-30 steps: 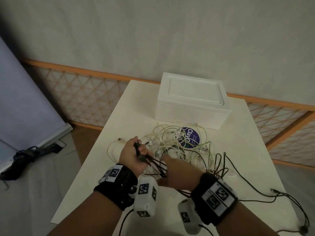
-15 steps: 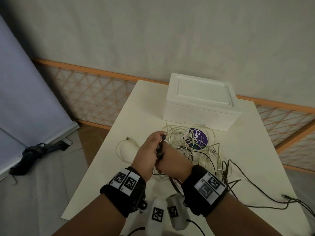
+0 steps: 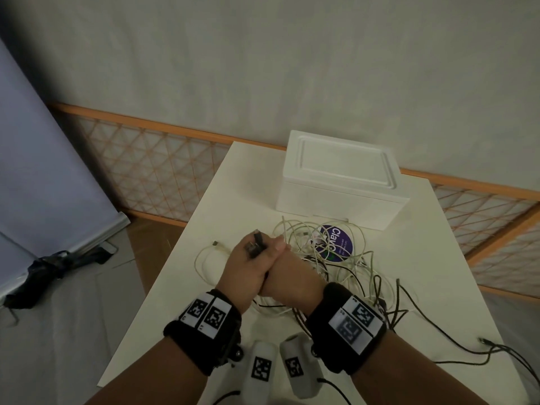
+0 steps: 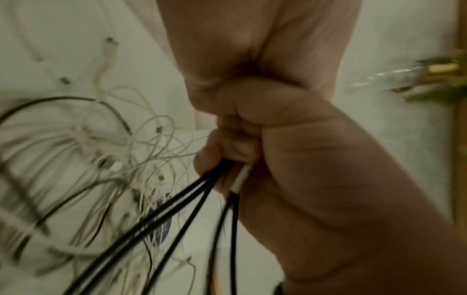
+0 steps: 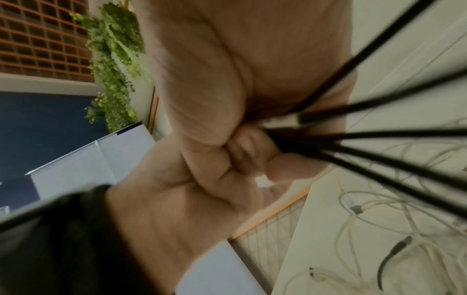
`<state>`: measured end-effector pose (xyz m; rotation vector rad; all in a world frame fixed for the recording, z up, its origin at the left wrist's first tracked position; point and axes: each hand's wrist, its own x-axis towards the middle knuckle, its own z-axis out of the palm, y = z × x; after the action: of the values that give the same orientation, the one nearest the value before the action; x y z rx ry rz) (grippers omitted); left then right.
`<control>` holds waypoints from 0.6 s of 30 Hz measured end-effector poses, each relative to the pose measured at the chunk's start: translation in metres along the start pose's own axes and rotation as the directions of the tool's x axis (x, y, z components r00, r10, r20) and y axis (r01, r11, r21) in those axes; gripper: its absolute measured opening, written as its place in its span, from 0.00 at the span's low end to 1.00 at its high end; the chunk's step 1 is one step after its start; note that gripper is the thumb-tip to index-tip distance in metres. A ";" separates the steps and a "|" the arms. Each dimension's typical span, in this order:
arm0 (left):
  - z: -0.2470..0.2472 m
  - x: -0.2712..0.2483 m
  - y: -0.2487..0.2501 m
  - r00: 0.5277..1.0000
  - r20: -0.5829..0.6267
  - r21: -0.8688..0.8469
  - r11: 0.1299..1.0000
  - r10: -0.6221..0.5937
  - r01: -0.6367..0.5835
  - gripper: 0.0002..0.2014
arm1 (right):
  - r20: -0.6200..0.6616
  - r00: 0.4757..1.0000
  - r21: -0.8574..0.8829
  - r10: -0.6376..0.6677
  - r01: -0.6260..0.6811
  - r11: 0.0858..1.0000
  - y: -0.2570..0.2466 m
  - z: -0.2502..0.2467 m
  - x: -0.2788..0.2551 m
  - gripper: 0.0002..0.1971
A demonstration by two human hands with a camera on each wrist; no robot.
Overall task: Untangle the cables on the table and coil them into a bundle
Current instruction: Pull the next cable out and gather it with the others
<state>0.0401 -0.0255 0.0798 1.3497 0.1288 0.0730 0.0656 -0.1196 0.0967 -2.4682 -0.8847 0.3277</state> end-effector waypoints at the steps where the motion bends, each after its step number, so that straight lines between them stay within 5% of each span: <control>1: 0.003 0.002 0.004 1.000 -0.018 0.024 1.000 0.003 -0.002 0.14 | 0.001 1.000 0.024 0.000 0.000 1.000 -0.001 -0.001 0.000 0.19; 5: 0.003 0.013 0.013 0.992 -0.123 -0.120 0.993 0.006 -0.021 0.11 | 0.025 0.994 0.179 0.107 -0.110 0.978 0.007 -0.004 -0.007 0.07; 8: -0.007 0.021 0.017 0.993 -0.112 -0.354 0.935 -0.023 -0.018 0.11 | 0.082 0.956 0.135 0.282 -0.291 0.947 0.018 -0.003 -0.007 0.20; 11: -0.010 0.020 0.019 0.992 -0.122 -0.477 0.878 -0.033 -0.030 0.13 | 0.069 0.941 -0.074 0.331 -0.326 0.942 0.020 -0.002 -0.007 0.20; 14: -0.004 0.021 0.019 0.975 -0.222 -0.422 0.904 -0.031 -0.067 0.16 | 0.045 0.943 -0.127 0.331 -0.323 0.938 0.019 -0.003 -0.004 0.16; 18: 0.005 0.019 0.012 0.960 -0.268 -0.220 0.975 -0.075 0.015 0.24 | 0.001 0.988 -0.114 0.158 -0.156 0.981 0.005 -0.003 0.005 0.11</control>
<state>0.0600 -0.0253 0.0920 1.1127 0.3768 0.2305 0.0729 -0.1209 0.0962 -2.6509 -0.7320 0.3531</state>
